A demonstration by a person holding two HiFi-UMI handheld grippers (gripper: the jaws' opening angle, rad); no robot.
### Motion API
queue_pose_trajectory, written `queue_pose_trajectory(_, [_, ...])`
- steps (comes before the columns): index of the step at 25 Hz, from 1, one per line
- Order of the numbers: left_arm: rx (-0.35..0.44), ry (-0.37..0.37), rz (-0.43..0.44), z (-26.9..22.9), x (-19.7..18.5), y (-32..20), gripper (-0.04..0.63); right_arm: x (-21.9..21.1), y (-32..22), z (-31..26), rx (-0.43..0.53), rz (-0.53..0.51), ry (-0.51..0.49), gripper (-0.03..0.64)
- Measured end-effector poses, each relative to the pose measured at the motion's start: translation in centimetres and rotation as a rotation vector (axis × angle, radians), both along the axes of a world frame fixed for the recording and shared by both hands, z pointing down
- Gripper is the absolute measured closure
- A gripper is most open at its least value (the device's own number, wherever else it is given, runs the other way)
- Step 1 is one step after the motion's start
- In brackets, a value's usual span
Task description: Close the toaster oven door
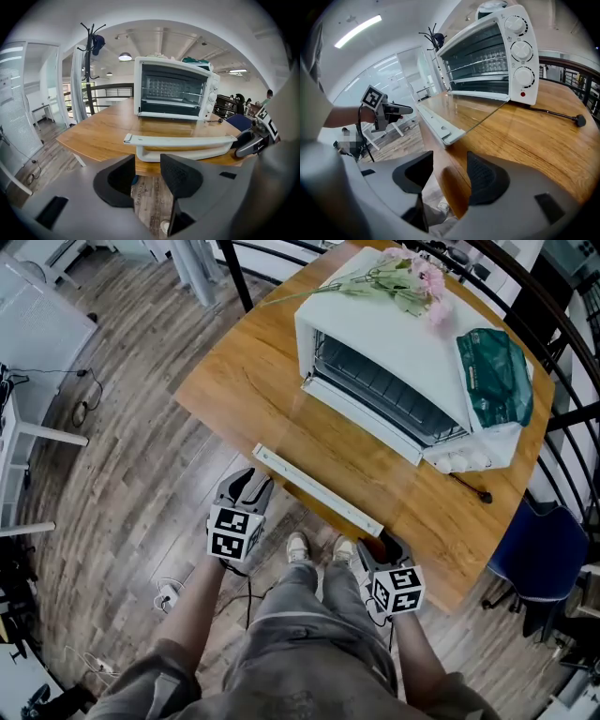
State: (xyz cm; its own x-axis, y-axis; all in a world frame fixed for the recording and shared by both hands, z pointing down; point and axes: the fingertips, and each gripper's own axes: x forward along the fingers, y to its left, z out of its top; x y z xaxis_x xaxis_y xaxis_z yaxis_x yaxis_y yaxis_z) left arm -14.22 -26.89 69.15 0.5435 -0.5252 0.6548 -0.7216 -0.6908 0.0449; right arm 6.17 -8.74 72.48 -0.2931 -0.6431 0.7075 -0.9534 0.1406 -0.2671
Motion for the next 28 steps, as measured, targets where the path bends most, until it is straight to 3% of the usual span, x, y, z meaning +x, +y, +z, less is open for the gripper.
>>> queue_pose_trajectory(12, [-0.001, 0.025, -0.006, 0.9, 1.4, -1.5, 0.425, -0.3, -2.8, -1.2, 0.127, -0.052, 0.031, 0.423])
queue_pose_trajectory(21, [0.033, 0.033, -0.069, -3.6, 1.9, -2.2, 0.442, 0.4, -3.4, -5.5, 0.177, -0.024, -0.075, 0.425])
queue_pose_trajectory(28, [0.063, 0.029, -0.067, -8.0, 2.8, -3.3, 0.442, 1.5, -4.5, -9.8, 0.191, 0.031, -0.179, 0.416])
